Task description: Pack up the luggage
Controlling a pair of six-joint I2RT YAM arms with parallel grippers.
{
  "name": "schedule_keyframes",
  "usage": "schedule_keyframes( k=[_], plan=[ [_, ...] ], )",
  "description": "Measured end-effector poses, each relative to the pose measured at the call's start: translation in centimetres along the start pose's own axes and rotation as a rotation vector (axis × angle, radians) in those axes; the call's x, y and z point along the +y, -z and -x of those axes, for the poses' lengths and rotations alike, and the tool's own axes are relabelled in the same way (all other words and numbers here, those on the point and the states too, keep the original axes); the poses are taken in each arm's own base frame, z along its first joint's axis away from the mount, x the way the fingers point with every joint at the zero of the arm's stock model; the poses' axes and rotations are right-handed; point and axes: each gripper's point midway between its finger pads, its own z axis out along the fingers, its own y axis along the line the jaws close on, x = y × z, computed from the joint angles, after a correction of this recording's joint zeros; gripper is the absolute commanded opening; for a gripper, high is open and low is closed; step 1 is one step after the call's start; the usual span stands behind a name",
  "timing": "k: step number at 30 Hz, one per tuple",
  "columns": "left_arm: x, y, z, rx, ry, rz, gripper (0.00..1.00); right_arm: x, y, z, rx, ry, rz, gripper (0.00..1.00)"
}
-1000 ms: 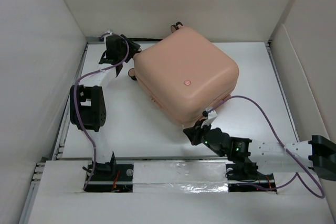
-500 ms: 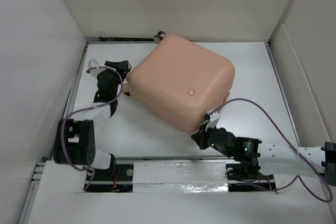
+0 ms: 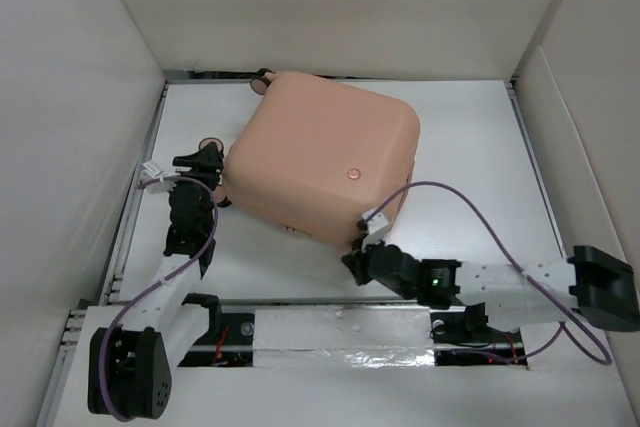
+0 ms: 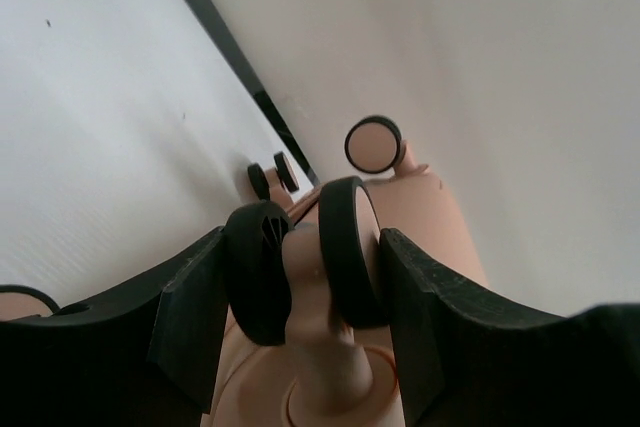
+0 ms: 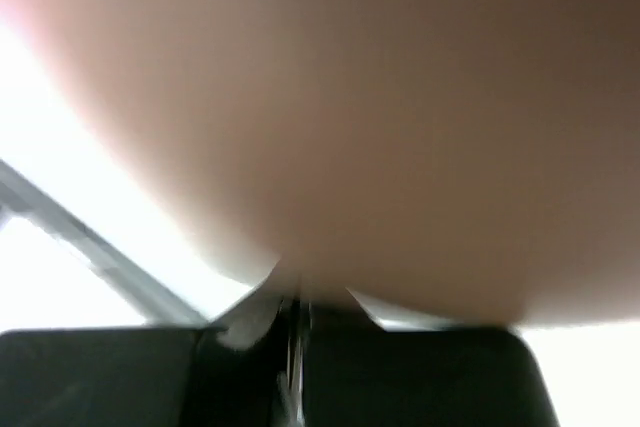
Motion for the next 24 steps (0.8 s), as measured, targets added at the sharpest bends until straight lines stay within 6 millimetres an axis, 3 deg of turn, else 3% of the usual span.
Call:
schedule_keyframes(
  k=[3, 5, 7, 12, 15, 17, 21, 23, 24],
  plan=[
    [-0.3, 0.6, -0.7, 0.044, -0.008, -0.011, 0.00, 7.4, -0.5, 0.7, -0.010, 0.002, 0.175, 0.00],
    [-0.8, 1.3, -1.8, 0.109, -0.004, -0.035, 0.00, 9.1, 0.4, 0.9, -0.014, 0.006, 0.232, 0.00],
    [-1.3, 1.9, -2.7, 0.171, 0.005, -0.061, 0.00, 7.9, 1.5, 3.1, -0.054, -0.017, 0.219, 0.00],
    [-2.7, 2.0, -2.8, 0.217, 0.001, -0.075, 0.00, 1.0, 6.5, 13.9, -0.355, -0.165, 0.151, 0.00],
    [-3.1, 1.7, -2.8, 0.223, 0.002, -0.082, 0.00, -0.4, 9.4, 16.3, -0.439, -0.183, 0.168, 0.00],
    [-2.6, 1.5, -3.0, 0.231, 0.001, -0.066, 0.00, -0.5, 9.4, 15.2, -0.396, -0.181, 0.165, 0.00],
    [-2.0, 1.3, -3.4, 0.239, 0.002, -0.046, 0.00, -2.5, 8.5, 8.9, -0.258, -0.218, 0.125, 0.03],
    [-2.0, 1.3, -3.4, 0.238, 0.003, -0.048, 0.00, -4.0, 8.0, 5.2, -0.198, -0.249, 0.100, 0.18],
    [-2.0, 1.3, -3.4, 0.239, 0.003, -0.049, 0.00, -4.7, 7.8, 3.7, -0.173, -0.263, 0.083, 0.31]
  ],
)
